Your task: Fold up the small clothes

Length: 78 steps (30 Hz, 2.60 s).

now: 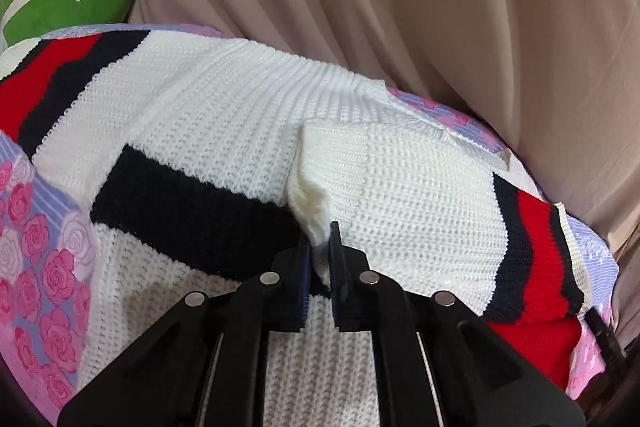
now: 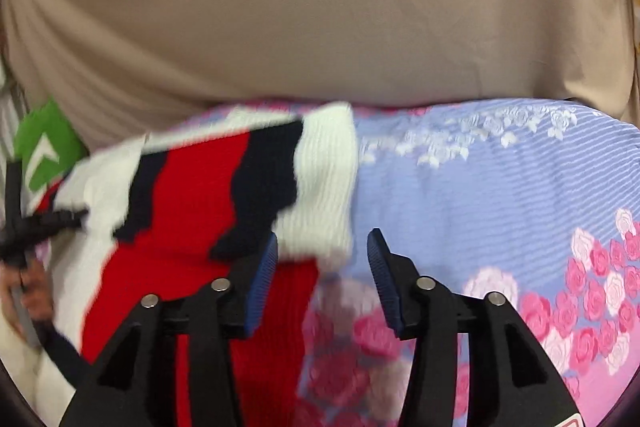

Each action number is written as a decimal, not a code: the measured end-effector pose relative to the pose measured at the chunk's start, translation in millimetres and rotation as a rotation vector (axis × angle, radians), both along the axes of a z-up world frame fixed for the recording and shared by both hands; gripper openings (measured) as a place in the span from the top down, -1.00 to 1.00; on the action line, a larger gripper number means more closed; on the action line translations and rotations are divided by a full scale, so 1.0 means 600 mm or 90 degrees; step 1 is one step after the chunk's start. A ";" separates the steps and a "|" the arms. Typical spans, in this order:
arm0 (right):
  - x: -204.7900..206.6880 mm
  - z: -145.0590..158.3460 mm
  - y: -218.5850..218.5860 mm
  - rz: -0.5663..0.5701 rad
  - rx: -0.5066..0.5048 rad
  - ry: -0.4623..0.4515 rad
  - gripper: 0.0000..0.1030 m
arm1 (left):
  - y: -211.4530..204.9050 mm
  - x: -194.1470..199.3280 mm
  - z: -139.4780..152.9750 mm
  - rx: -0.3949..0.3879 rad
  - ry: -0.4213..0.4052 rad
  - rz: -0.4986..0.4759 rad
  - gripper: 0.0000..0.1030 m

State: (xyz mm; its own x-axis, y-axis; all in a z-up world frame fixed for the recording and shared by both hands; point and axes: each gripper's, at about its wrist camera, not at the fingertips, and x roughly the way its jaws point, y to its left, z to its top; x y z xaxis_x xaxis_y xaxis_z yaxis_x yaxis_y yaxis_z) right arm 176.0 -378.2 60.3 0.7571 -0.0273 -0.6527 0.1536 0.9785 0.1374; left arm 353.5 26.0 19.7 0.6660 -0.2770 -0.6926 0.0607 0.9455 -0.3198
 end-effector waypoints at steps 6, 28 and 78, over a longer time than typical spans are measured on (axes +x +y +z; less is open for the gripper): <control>0.055 0.009 -0.021 -0.031 0.058 0.004 0.71 | 0.020 -0.015 0.008 0.006 -0.004 0.004 0.83; 0.139 0.093 0.043 0.049 0.108 0.006 0.58 | 0.015 -0.031 0.010 0.043 -0.015 0.018 0.81; 0.044 0.072 -0.040 -0.034 0.048 0.001 0.95 | 0.005 -0.029 0.007 0.061 -0.021 0.009 0.65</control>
State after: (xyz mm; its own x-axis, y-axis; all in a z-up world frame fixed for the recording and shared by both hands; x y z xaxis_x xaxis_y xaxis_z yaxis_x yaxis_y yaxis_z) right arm 202.7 -402.4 103.4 0.7554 -0.0188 -0.6550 0.2062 0.9556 0.2104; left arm 335.9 29.2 23.6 0.6924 -0.2004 -0.6931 0.0557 0.9726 -0.2255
